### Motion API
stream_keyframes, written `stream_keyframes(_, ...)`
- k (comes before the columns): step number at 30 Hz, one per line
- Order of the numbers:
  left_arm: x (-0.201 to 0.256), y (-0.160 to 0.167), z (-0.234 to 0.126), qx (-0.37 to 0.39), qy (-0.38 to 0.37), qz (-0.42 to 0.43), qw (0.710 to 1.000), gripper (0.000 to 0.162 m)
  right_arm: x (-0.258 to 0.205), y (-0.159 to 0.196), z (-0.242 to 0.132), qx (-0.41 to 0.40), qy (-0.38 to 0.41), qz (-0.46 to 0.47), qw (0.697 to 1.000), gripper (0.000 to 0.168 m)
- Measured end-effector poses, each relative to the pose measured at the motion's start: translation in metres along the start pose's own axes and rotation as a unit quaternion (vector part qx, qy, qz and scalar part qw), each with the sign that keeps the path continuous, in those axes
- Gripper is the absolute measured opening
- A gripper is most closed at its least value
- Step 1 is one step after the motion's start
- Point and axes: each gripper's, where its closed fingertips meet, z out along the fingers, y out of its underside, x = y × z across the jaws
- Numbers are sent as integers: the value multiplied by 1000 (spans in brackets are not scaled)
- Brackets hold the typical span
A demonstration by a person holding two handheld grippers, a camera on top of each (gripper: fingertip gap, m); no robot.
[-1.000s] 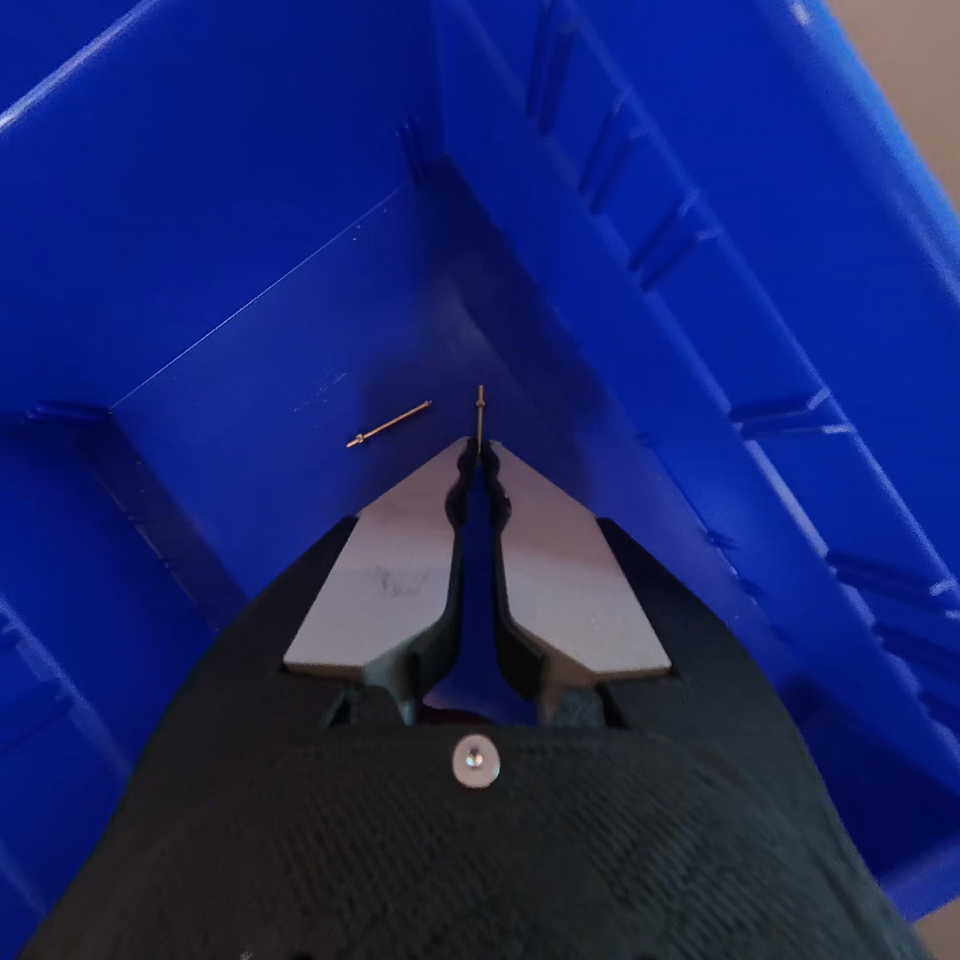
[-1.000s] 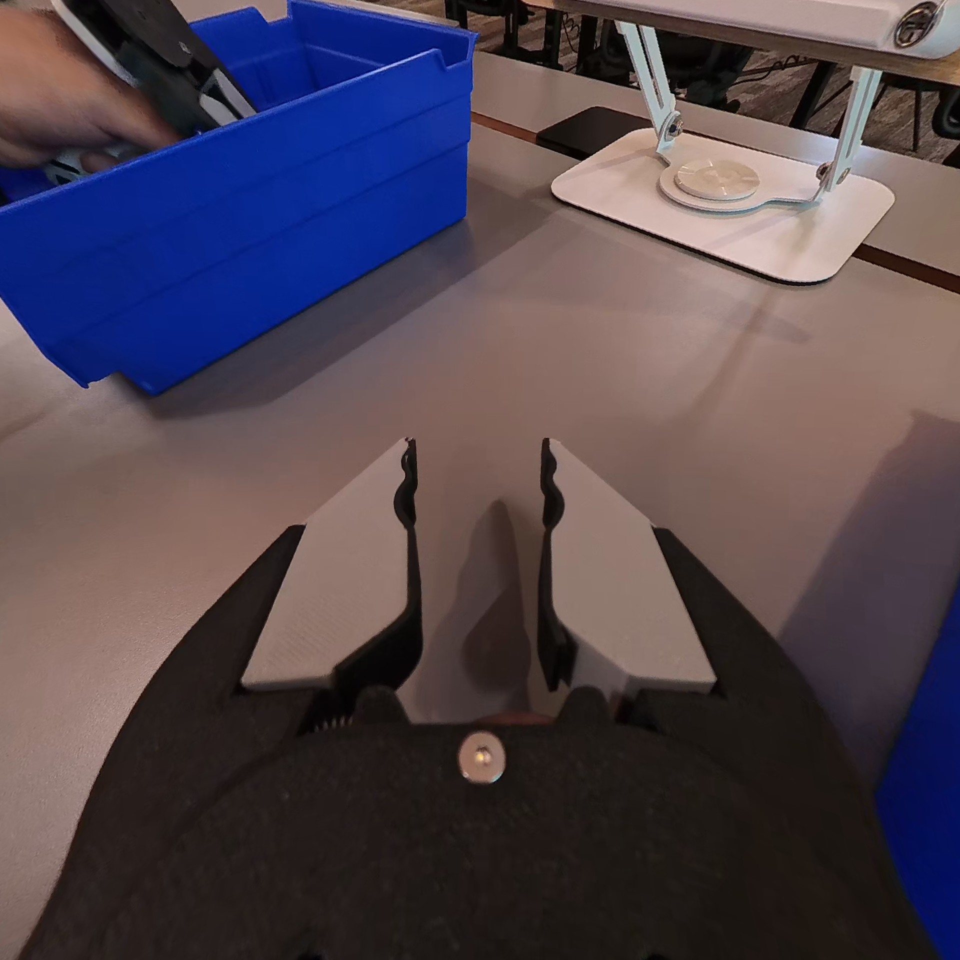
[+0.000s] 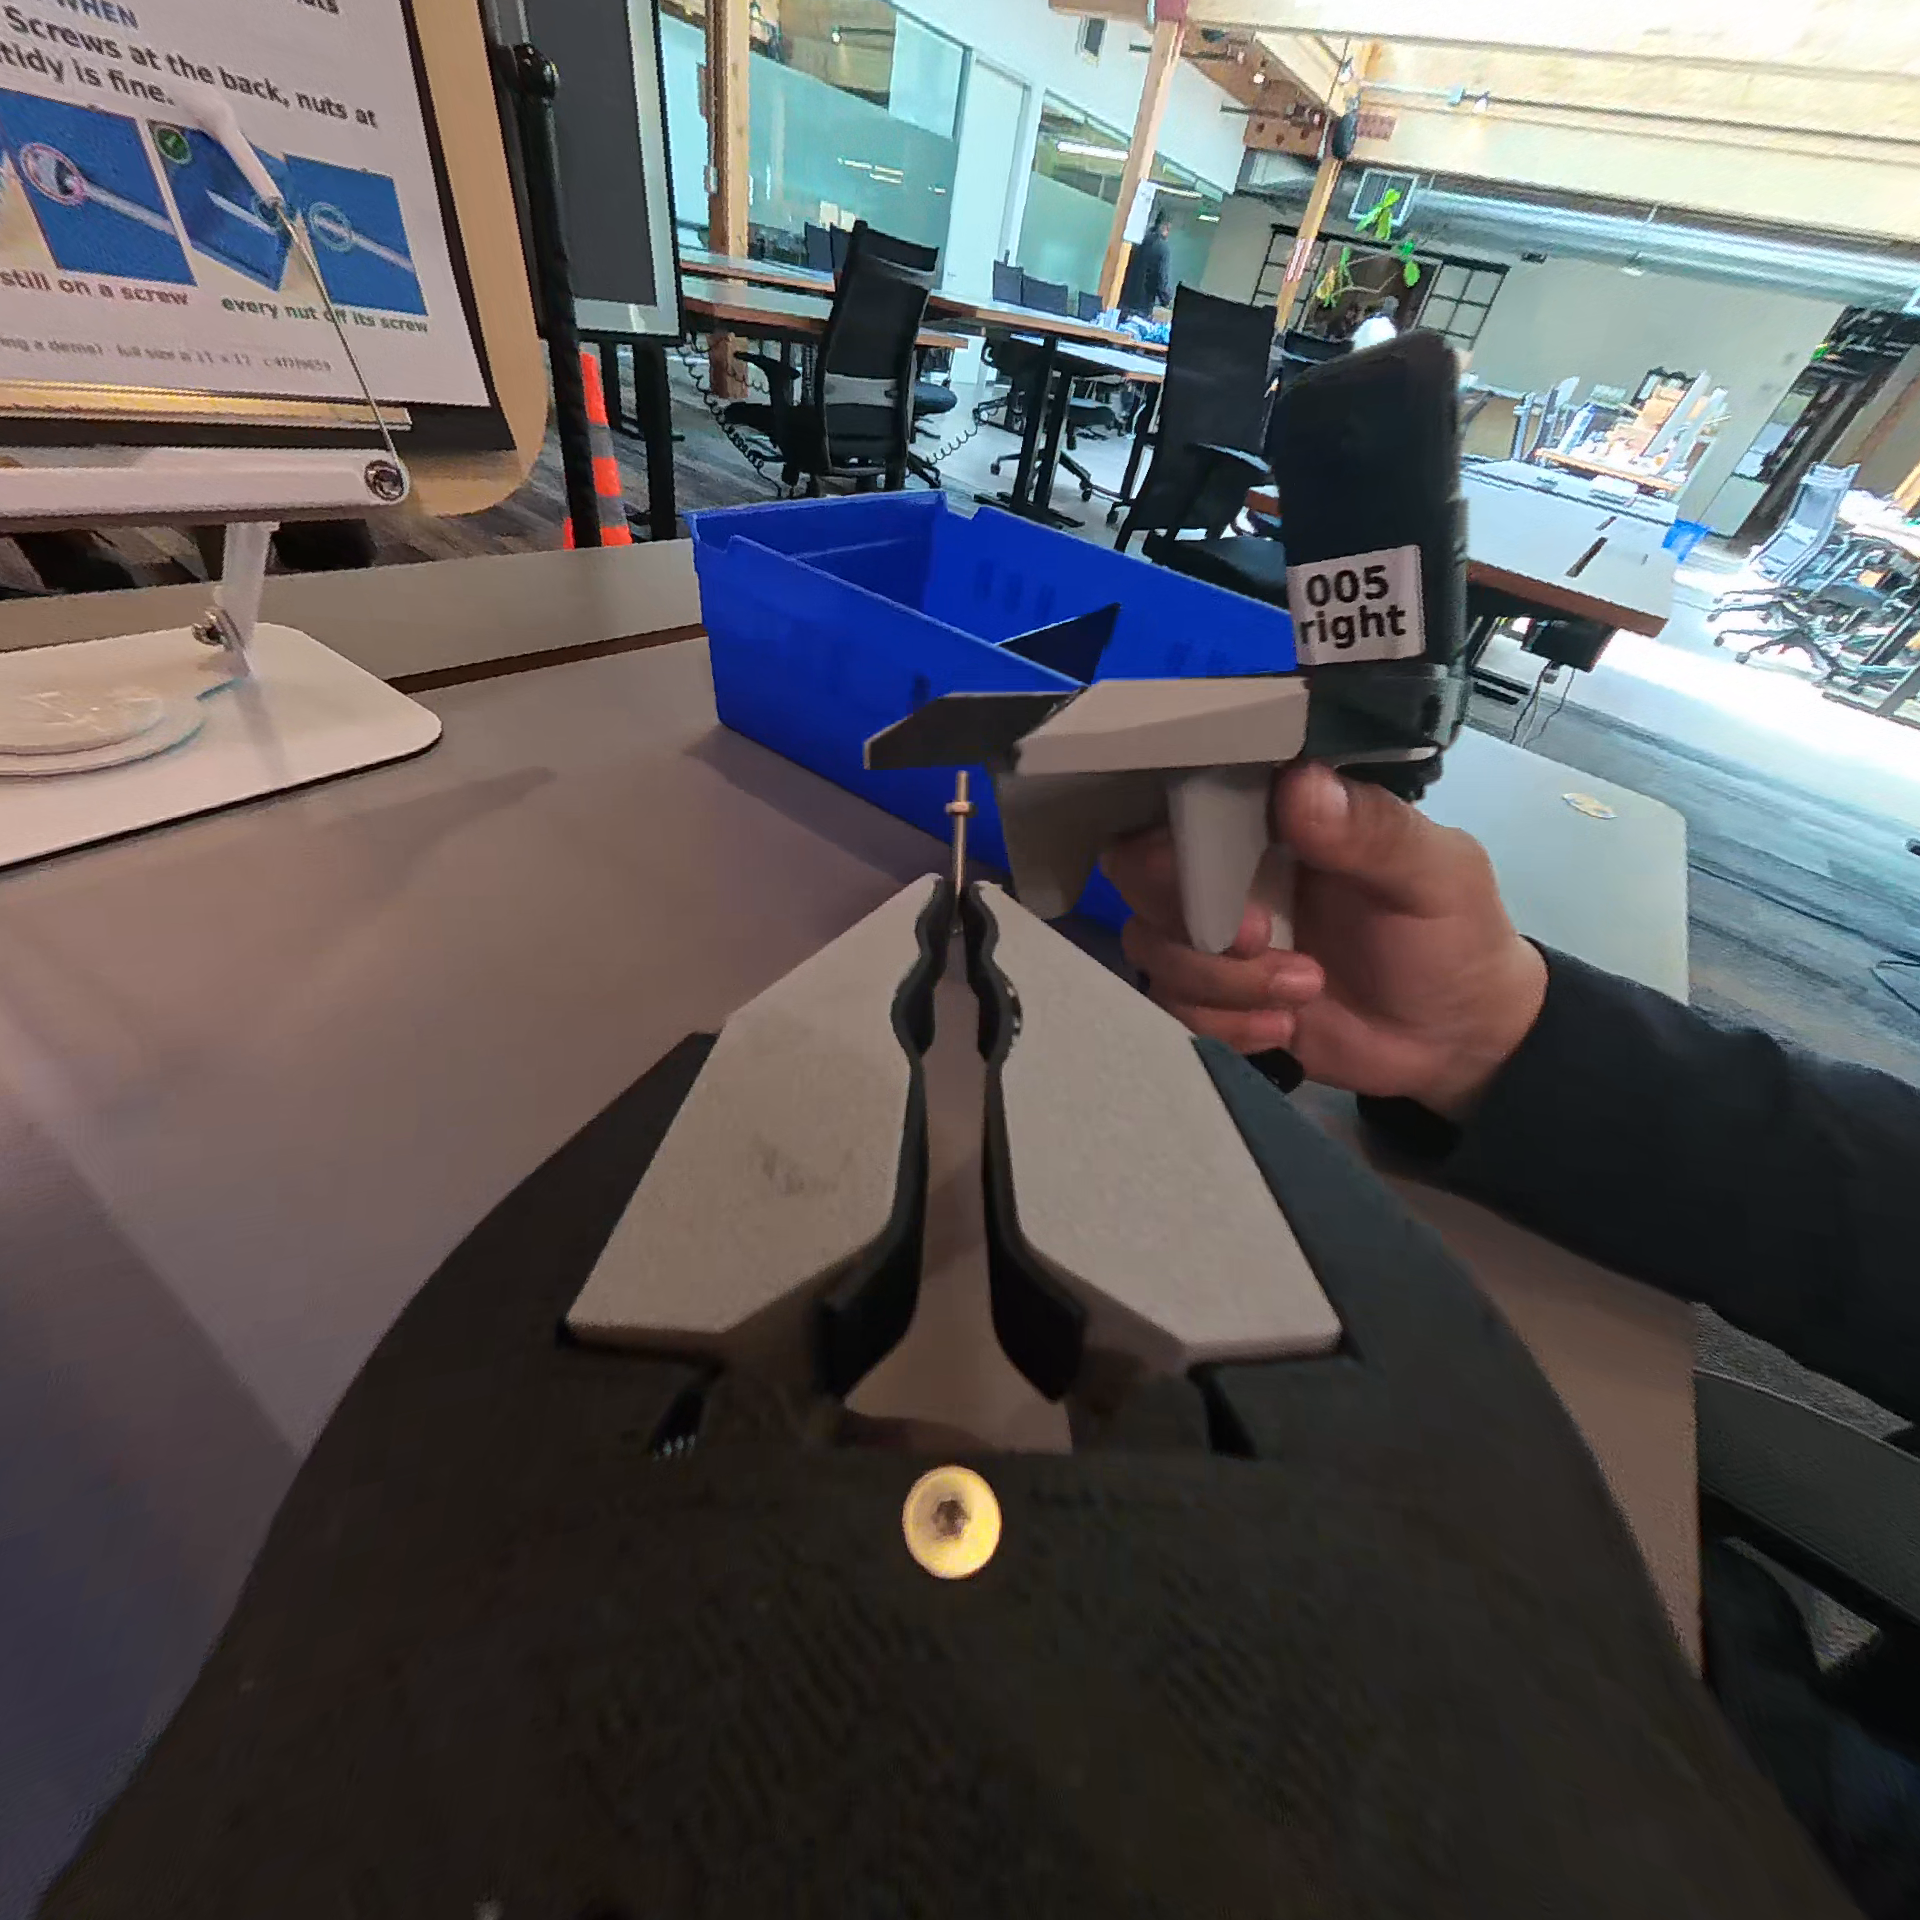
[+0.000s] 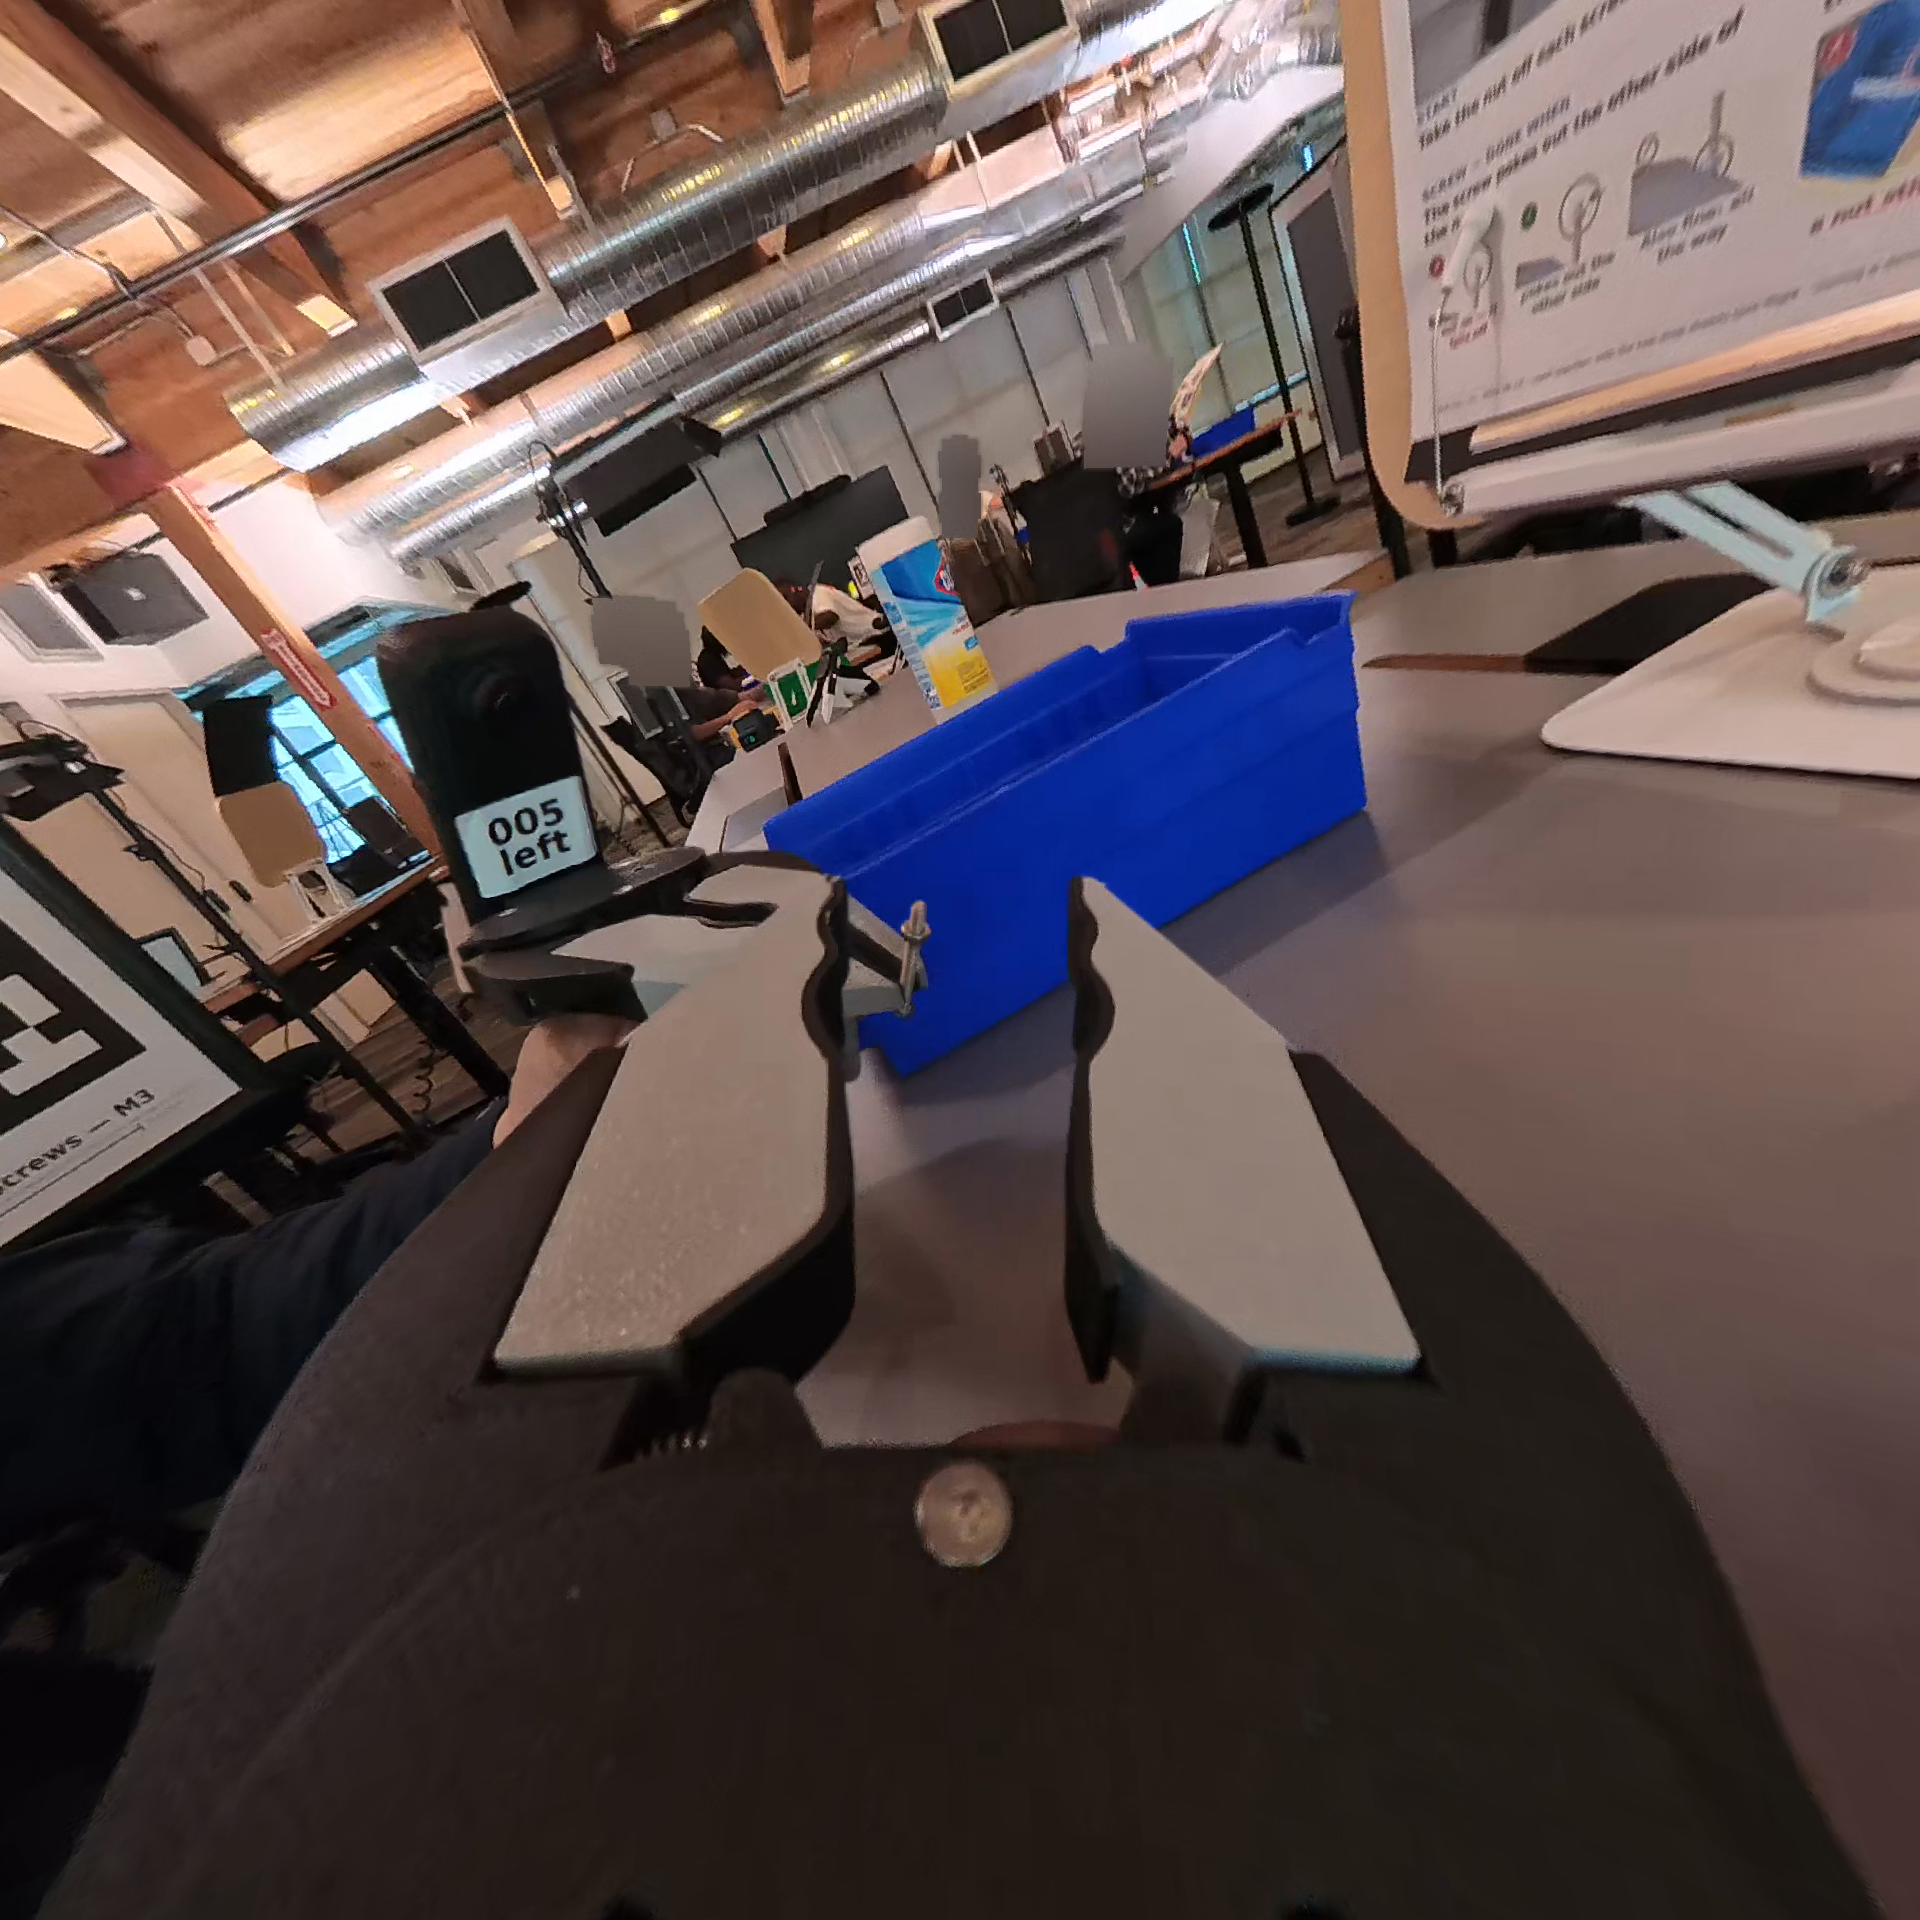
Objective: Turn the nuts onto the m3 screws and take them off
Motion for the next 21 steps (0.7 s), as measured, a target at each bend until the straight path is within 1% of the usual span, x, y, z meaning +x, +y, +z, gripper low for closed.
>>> stream_keyframes(3,1,3,3,0,6,-4,1000,1,1,8,4,-18,1,6,1000,38)
stream_keyframes(6,1,3,4,4,6,0,1000,0,2,17,9,-41,-2,20,999,32)
stream_keyframes(7,1,3,5,4,8,-2,1000,0,2,19,10,-44,-6,22,999,25)
stream_keyframes(9,0,5,6,0,10,-3,1000,0,-3,19,11,-40,-24,26,999,2)
stream_keyframes(13,-3,12,8,-4,12,-12,1000,1,1,25,14,-51,-19,41,998,2)
stream_keyframes(18,-4,19,8,4,24,-29,999,1,3,32,16,-73,-5,25,997,1)
stream_keyframes(21,0,23,10,-4,32,-28,999,4,0,35,17,-79,-10,18,997,1)
